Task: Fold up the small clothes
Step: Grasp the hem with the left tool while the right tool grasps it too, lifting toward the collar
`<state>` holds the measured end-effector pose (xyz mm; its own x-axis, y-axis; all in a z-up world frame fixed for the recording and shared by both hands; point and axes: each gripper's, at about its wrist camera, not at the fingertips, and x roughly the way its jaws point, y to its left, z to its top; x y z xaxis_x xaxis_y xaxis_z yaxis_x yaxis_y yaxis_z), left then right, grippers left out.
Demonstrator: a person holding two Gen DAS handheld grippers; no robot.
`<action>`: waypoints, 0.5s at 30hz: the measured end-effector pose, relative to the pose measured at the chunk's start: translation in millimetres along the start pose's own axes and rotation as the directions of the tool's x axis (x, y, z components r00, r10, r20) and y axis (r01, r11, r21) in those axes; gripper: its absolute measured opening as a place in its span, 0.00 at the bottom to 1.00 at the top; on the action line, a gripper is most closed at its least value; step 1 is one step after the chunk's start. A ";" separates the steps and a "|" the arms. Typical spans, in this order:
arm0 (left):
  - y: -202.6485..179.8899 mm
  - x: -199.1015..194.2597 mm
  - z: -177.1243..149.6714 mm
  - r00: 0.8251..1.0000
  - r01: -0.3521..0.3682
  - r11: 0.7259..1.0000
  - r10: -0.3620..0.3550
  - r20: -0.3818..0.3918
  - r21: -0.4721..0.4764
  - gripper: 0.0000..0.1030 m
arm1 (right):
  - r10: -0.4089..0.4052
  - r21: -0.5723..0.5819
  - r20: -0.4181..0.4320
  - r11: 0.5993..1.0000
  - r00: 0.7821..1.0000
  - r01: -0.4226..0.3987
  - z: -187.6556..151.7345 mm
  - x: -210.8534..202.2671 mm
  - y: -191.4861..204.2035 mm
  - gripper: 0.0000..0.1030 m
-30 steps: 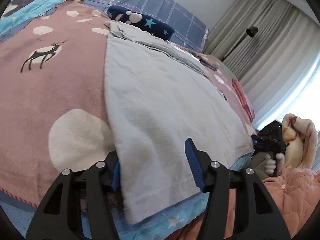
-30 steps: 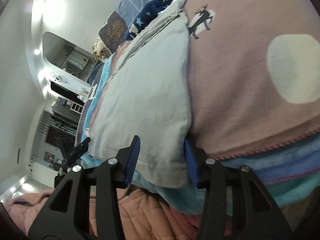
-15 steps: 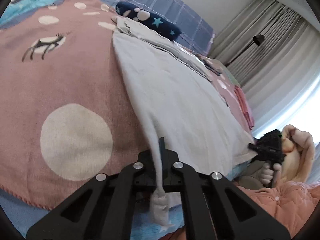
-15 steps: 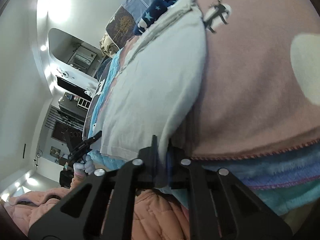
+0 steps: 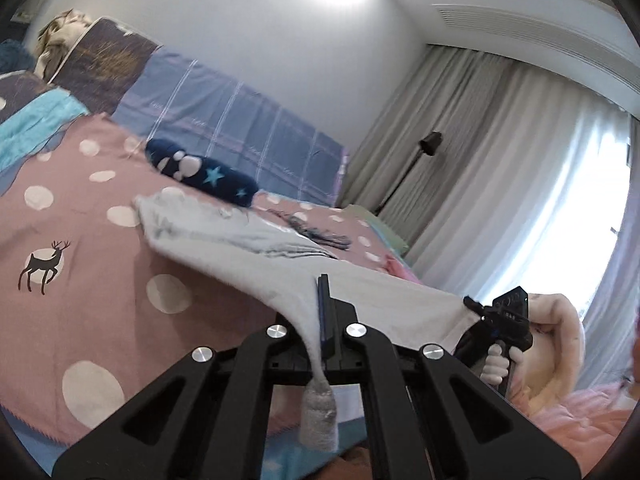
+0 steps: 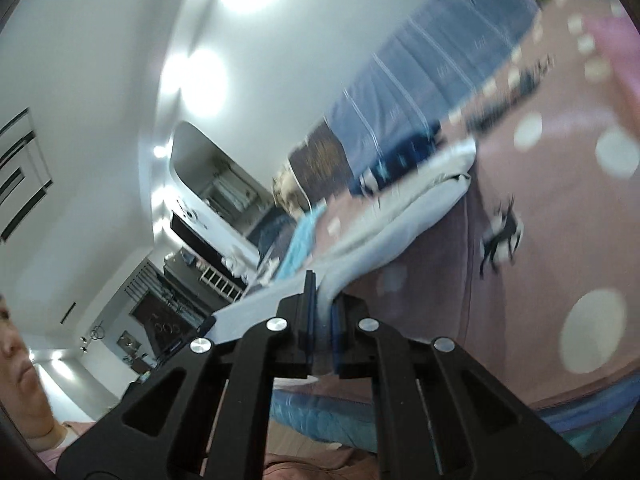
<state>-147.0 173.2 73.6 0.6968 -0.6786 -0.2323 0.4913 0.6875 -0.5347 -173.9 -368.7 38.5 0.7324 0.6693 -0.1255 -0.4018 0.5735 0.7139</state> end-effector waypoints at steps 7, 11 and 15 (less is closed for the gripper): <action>-9.9 -7.7 -11.6 0.998 -0.062 0.998 0.062 -0.005 -0.032 0.01 | -0.183 -0.094 -0.001 0.979 0.983 0.183 -0.7 -13.9 17.4 0.06; 0.1 18.6 -6.8 0.996 -0.092 0.995 0.091 -0.014 -0.039 0.01 | -0.250 -0.092 -0.020 0.964 0.968 0.248 13.7 25.2 -2.3 0.06; 12.5 50.4 7.3 0.982 -0.187 0.982 0.187 -0.015 -0.019 0.01 | -0.311 -0.147 0.013 0.940 0.950 0.309 30.8 56.7 -7.2 0.06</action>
<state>-101.9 149.5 61.1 0.7683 -0.5420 -0.3405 0.3424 0.7975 -0.4968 -112.6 -349.4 47.4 0.8279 0.4518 -0.3323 -0.2319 0.8153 0.5306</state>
